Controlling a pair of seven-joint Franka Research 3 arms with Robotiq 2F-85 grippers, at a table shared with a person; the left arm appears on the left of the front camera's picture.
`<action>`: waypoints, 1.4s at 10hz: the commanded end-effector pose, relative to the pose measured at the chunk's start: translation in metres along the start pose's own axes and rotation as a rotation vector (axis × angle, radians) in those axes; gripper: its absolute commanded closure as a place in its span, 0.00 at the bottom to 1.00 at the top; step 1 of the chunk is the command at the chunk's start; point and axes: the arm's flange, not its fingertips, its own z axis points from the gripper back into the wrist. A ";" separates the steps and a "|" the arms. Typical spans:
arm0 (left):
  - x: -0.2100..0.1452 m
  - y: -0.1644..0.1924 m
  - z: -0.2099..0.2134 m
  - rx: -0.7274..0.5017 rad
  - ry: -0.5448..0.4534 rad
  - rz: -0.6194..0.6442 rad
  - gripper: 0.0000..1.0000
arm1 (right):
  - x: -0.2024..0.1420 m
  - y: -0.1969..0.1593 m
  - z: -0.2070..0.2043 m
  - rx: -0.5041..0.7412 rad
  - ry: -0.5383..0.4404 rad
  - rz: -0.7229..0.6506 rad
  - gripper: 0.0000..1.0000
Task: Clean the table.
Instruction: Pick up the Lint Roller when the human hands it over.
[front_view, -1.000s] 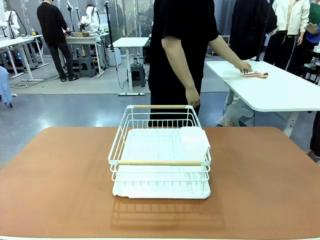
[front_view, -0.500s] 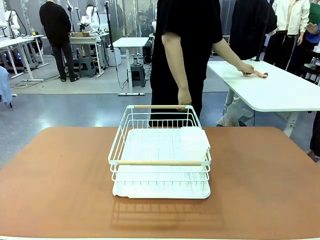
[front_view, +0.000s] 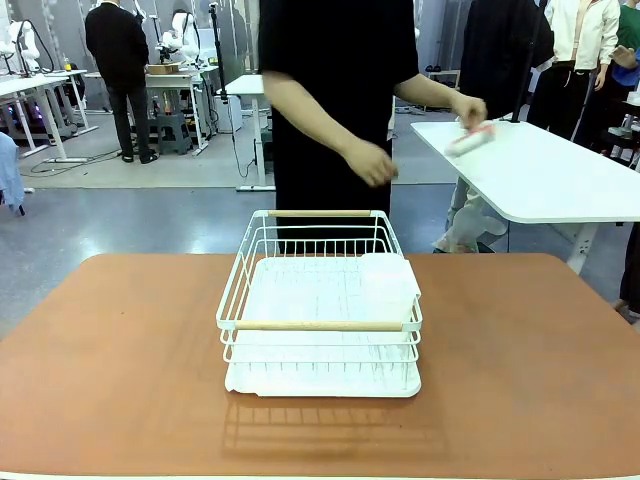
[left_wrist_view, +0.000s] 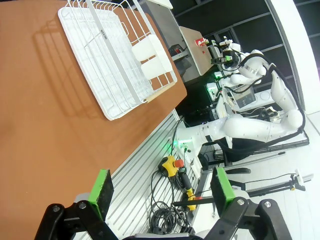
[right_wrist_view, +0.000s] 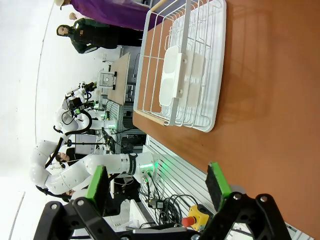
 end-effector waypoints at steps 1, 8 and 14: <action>-0.002 -0.002 0.000 -0.011 -0.012 -0.013 0.00 | -0.001 0.002 -0.001 0.015 -0.008 0.013 0.00; -0.002 -0.002 0.000 -0.011 -0.012 -0.013 0.00 | -0.001 0.002 -0.001 0.015 -0.008 0.013 0.00; -0.002 -0.002 0.000 -0.011 -0.012 -0.013 0.00 | -0.001 0.002 -0.001 0.015 -0.008 0.013 0.00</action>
